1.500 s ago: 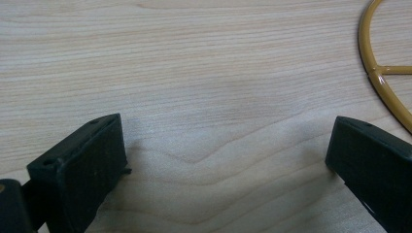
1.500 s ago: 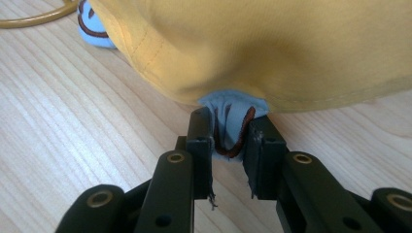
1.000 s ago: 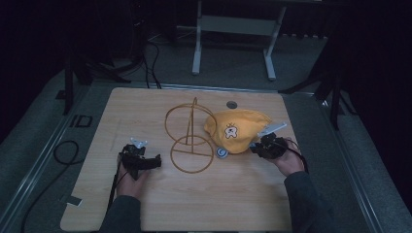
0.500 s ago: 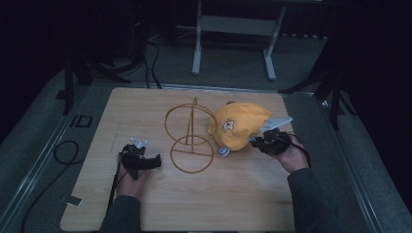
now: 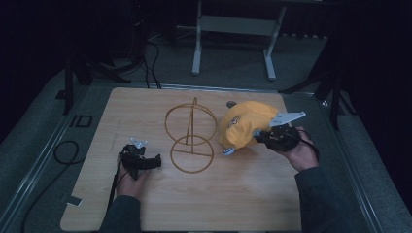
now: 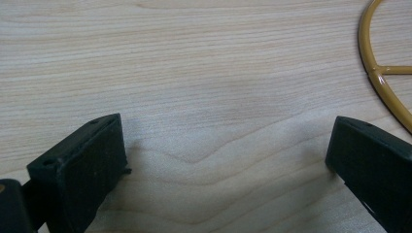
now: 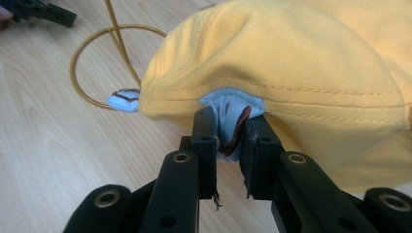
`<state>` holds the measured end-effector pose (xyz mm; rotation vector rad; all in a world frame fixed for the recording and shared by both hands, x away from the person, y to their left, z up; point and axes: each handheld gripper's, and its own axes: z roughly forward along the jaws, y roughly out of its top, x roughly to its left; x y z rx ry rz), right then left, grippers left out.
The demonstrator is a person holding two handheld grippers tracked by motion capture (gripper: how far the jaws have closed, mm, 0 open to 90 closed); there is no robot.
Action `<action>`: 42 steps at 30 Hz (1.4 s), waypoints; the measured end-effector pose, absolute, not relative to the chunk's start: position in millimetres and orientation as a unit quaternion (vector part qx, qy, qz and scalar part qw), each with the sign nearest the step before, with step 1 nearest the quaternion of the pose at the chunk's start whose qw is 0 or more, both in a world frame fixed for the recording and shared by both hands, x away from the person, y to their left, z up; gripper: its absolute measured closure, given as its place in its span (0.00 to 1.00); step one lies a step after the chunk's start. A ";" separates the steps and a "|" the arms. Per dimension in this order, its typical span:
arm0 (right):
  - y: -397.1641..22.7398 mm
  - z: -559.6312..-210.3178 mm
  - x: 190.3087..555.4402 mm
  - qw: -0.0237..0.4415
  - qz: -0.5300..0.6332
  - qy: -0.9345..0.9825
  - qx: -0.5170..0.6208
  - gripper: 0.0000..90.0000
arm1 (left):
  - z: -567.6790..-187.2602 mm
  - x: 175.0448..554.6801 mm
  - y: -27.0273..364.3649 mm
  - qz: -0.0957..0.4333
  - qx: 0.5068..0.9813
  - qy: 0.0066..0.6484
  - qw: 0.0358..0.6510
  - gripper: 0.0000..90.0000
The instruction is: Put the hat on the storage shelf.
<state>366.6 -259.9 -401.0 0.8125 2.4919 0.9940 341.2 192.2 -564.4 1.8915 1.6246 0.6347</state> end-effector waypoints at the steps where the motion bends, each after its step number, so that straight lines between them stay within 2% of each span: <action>1: -261.8 -395.7 362.9 0.167 0.353 0.876 0.284 0.87 | -564.4 341.2 192.2 0.237 0.706 0.606 0.281 0.01; 10: -266.5 -376.4 346.4 0.165 0.368 0.874 0.270 0.87 | -564.5 341.2 192.2 0.237 0.706 0.606 0.281 0.01; 16: -264.9 -371.2 334.8 0.145 0.383 0.876 0.254 0.87 | -564.6 341.3 192.1 0.238 0.705 0.606 0.282 0.01; 22: -266.5 -376.1 338.8 0.118 0.402 0.868 0.268 0.86 | -564.6 341.3 192.0 0.238 0.705 0.606 0.282 0.01; 26: -271.5 -393.2 353.3 0.099 0.398 0.861 0.302 0.85 | -564.5 341.2 192.2 0.237 0.705 0.606 0.281 0.01; 31: -288.1 -405.0 368.7 0.109 0.374 0.850 0.355 0.79 | -564.6 341.3 192.0 0.238 0.704 0.606 0.282 0.01; 42: -304.4 -400.2 361.5 0.152 0.320 0.869 0.346 0.62 | -564.6 341.3 191.9 0.237 0.704 0.607 0.282 0.01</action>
